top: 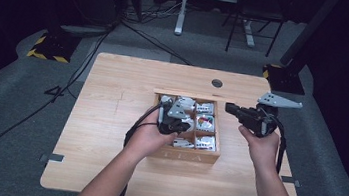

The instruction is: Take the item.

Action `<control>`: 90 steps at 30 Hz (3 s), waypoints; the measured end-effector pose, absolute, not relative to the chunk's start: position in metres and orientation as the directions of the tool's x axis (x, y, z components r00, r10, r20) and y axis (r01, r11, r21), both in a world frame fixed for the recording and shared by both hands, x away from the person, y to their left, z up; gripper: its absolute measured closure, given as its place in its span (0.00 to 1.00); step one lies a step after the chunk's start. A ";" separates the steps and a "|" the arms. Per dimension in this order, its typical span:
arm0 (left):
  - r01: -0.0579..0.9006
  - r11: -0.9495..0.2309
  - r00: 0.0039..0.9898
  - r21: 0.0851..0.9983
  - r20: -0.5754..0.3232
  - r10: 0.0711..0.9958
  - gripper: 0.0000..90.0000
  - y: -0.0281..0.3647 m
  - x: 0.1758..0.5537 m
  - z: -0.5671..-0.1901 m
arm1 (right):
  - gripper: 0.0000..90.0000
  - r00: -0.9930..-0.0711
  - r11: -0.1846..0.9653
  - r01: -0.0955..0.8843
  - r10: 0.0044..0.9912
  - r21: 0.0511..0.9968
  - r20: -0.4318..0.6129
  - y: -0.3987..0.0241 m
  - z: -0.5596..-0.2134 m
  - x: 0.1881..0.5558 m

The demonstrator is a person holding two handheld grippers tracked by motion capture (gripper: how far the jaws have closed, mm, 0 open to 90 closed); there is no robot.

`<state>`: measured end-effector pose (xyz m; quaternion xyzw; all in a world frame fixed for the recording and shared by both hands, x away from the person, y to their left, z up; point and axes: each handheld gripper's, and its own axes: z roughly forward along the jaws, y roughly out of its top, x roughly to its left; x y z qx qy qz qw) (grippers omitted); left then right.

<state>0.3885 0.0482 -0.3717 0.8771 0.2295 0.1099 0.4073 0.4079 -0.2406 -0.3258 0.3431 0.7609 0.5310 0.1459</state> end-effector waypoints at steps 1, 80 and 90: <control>0.311 -0.562 0.870 0.767 0.008 0.493 1.00 0.049 0.388 -0.371 | 1.00 -0.722 0.201 0.367 0.677 0.908 0.142 -0.241 -0.326 0.408; 0.357 -0.434 0.722 0.827 0.050 0.690 1.00 0.238 0.366 -0.394 | 1.00 -0.723 0.210 0.365 0.677 0.907 0.135 -0.241 -0.328 0.406; 0.370 -0.431 0.708 0.823 0.051 0.705 1.00 0.252 0.379 -0.416 | 1.00 -0.721 0.214 0.371 0.679 0.904 0.135 -0.240 -0.330 0.408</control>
